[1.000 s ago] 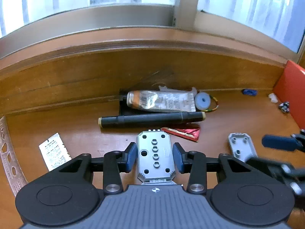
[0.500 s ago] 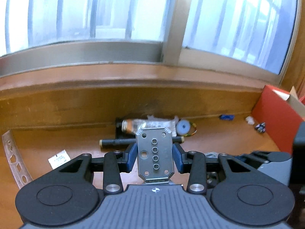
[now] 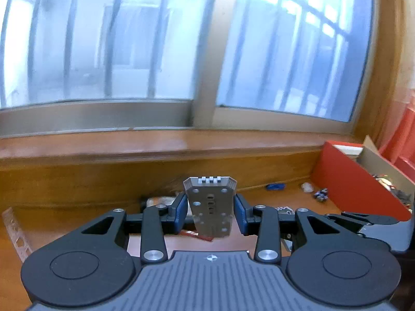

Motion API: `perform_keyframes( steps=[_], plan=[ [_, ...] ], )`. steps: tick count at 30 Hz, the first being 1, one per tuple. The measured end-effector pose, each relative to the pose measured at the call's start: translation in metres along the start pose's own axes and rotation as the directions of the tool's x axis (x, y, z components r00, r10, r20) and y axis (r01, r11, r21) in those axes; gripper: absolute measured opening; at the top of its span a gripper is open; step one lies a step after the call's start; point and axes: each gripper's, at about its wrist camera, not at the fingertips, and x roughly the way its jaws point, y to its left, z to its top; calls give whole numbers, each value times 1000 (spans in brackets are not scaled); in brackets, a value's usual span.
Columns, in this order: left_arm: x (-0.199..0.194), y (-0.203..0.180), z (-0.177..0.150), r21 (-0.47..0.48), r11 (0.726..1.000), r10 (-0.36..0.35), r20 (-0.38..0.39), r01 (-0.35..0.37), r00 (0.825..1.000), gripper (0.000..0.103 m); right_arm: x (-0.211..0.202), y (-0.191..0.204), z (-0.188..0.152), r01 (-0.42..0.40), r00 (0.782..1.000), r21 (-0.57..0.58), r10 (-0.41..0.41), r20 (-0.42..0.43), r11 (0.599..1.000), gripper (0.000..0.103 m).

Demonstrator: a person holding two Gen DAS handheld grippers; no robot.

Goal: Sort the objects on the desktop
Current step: 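Grasp a grey perforated metal plate with the left tool while the right tool grasps another, then carry both held grey metal plates over the storage box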

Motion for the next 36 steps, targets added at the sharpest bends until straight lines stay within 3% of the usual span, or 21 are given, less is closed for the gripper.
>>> perform_keyframes(
  steps=[3, 4, 6, 11, 15, 17, 18, 19, 23, 27, 36],
  plan=[
    [-8, -7, 3, 23, 999, -29, 22, 28, 999, 39, -24, -1, 1, 12, 999, 13, -13, 37, 1000, 47],
    [-10, -10, 4, 30, 999, -39, 28, 38, 999, 33, -30, -3, 0, 15, 999, 20, -15, 46, 1000, 47],
    [-13, -16, 5, 34, 998, -52, 28, 51, 998, 8, -43, -6, -1, 18, 998, 35, -21, 64, 999, 47],
    [-8, -30, 3, 58, 996, -73, -19, 74, 997, 11, -60, -21, -6, 14, 997, 78, -20, 73, 997, 47],
    [6, -39, -8, 68, 996, -56, -85, 62, 995, 22, -66, -33, -12, 11, 997, 104, -18, 73, 995, 47],
    [17, -45, -13, 101, 994, -38, -123, 50, 992, 41, -67, -40, -15, 4, 998, 117, -12, 69, 993, 47],
    [24, -49, -15, 120, 992, -28, -135, 45, 990, 58, -65, -43, -16, -3, 998, 122, -5, 65, 993, 47],
    [31, -53, -18, 139, 989, -22, -147, 43, 989, 64, -65, -47, -16, -6, 998, 122, -2, 61, 992, 47],
    [63, -67, -23, 219, 971, -49, -197, 93, 979, 73, -66, -63, -15, -7, 998, 121, 0, 61, 993, 47],
    [104, -77, -24, 303, 943, -66, -243, 140, 968, 73, -66, -83, -17, 0, 999, 146, -7, 44, 989, 47],
    [170, -88, -24, 382, 892, -107, -342, 243, 933, 76, -55, -109, -23, 35, 999, 199, -37, 6, 979, 47]
  ],
)
